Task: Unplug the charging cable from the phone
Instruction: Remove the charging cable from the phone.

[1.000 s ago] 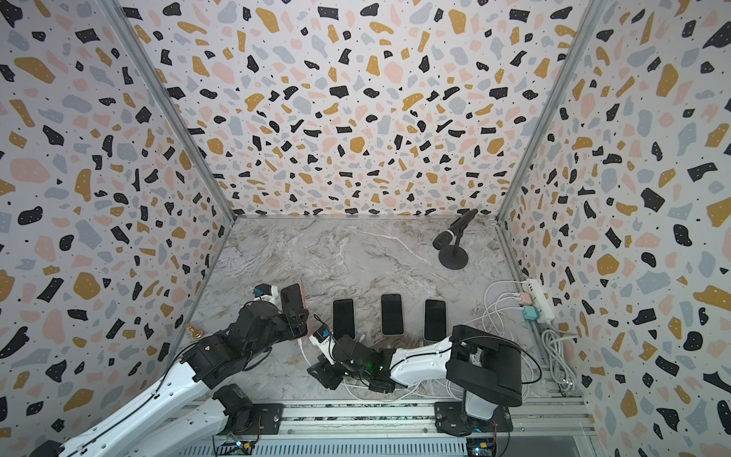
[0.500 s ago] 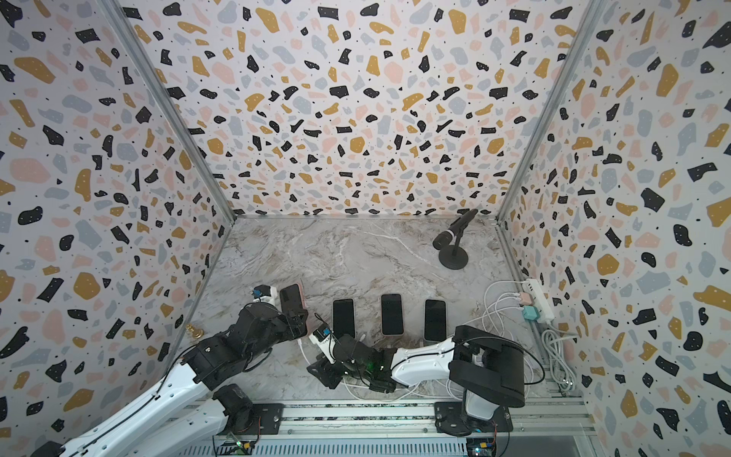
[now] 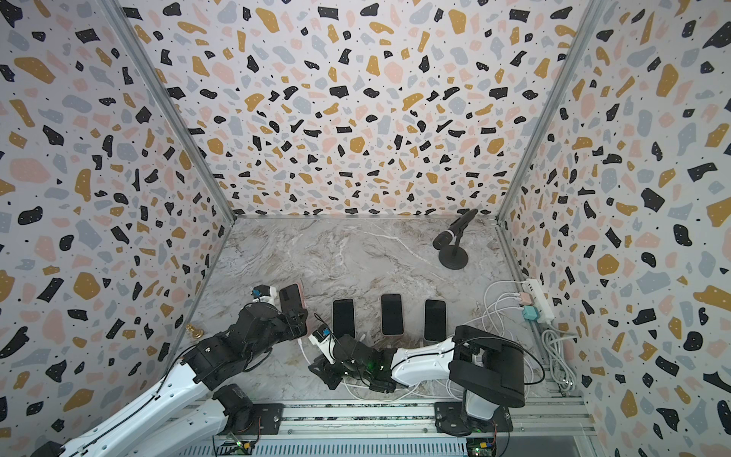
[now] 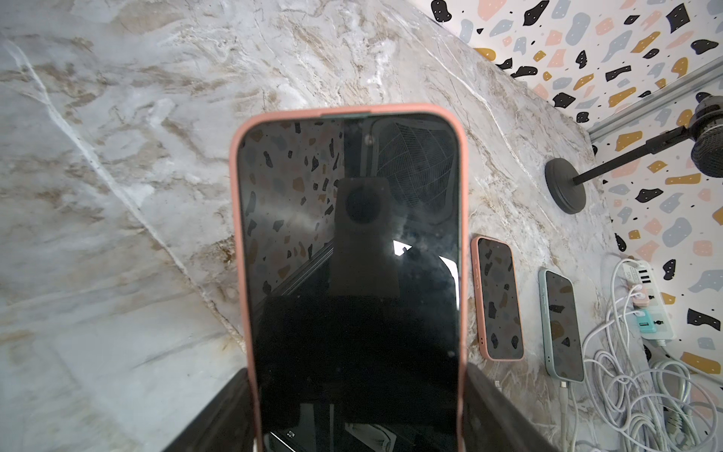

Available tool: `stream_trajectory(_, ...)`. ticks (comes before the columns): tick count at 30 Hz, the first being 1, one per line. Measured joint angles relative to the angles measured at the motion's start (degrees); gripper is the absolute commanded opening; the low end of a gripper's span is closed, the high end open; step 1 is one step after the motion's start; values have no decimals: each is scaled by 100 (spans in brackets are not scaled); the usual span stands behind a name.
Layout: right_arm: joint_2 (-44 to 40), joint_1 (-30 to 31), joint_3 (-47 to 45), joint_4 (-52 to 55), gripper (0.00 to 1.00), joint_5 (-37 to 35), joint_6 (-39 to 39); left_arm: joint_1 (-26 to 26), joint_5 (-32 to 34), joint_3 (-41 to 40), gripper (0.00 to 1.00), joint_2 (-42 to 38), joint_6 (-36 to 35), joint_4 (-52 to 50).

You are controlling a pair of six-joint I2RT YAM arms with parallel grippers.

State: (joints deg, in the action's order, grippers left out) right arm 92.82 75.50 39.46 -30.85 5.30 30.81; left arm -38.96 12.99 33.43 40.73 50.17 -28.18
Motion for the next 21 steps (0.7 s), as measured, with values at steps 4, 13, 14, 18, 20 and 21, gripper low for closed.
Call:
stream_trajectory(4, 0, 0, 2, 15, 25, 13, 4, 0, 15, 0, 48, 15, 2, 2)
stream_trajectory(13, 2, 0, 2, 17, 16, 17, 7, 0, 125, 0, 47, 15, 9, 42)
stream_trajectory(14, 2, 0, 2, 17, 16, 24, 9, 0, 133, 0, 47, 15, 13, 42)
stream_trajectory(18, 4, 0, 2, 17, 15, 33, 9, 0, 188, -9, 46, 17, 22, 55)
stream_trajectory(20, 7, 0, 2, 15, 14, 33, 9, 0, 232, -26, 46, 26, 24, 90)
stream_trajectory(21, 7, 0, 2, 15, 13, 31, 7, 0, 254, -33, 46, 39, 24, 107)
